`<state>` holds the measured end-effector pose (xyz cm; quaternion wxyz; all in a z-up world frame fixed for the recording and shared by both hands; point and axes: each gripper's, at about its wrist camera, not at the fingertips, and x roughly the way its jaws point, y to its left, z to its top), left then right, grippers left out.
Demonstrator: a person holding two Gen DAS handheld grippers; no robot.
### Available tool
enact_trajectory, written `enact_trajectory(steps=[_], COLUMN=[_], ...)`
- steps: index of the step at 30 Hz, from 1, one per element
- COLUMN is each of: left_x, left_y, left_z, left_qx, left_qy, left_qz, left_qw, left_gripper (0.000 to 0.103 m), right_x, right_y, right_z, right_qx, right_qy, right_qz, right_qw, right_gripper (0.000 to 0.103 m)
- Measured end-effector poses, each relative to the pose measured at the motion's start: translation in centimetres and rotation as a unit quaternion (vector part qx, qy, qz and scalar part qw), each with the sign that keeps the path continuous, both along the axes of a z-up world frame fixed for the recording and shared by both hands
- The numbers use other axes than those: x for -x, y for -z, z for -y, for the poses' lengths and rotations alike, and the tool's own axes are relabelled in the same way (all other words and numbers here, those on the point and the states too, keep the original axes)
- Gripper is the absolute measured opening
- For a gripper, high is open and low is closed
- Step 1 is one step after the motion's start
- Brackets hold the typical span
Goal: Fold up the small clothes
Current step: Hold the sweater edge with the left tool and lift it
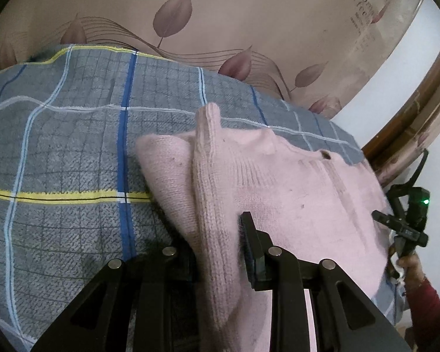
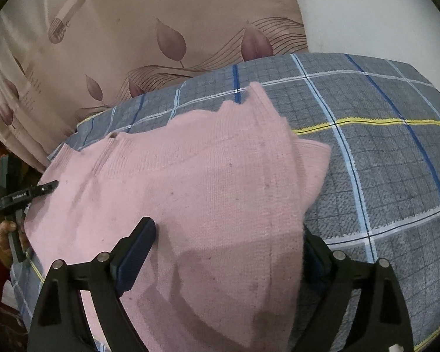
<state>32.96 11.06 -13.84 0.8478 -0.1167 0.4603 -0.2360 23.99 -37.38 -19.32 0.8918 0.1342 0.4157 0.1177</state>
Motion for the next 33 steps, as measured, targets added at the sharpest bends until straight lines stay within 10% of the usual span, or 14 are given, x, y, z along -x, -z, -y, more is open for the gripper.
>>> enact_trajectory(steps=[13,33], left_x=[1.8,1.7], left_y=[-1.7,-2.0], left_z=[5.3,6.2], left_qx=[-0.194,-0.223], left_qy=[-0.008,-0.011], left_qz=[0.074,0.062], left_qw=[0.9782,0.9727], left_gripper=[0.016,0.016], right_x=[0.1,0.4], right_y=[-0.1,-0.2], right_z=[0.1,0.0], right_qx=[-0.008,-0.018], right_qy=[-0.001,-0.002], right_qz=[0.002,0.002], right_qw=[1.0,1.0], right_gripper=[0.091,0.091])
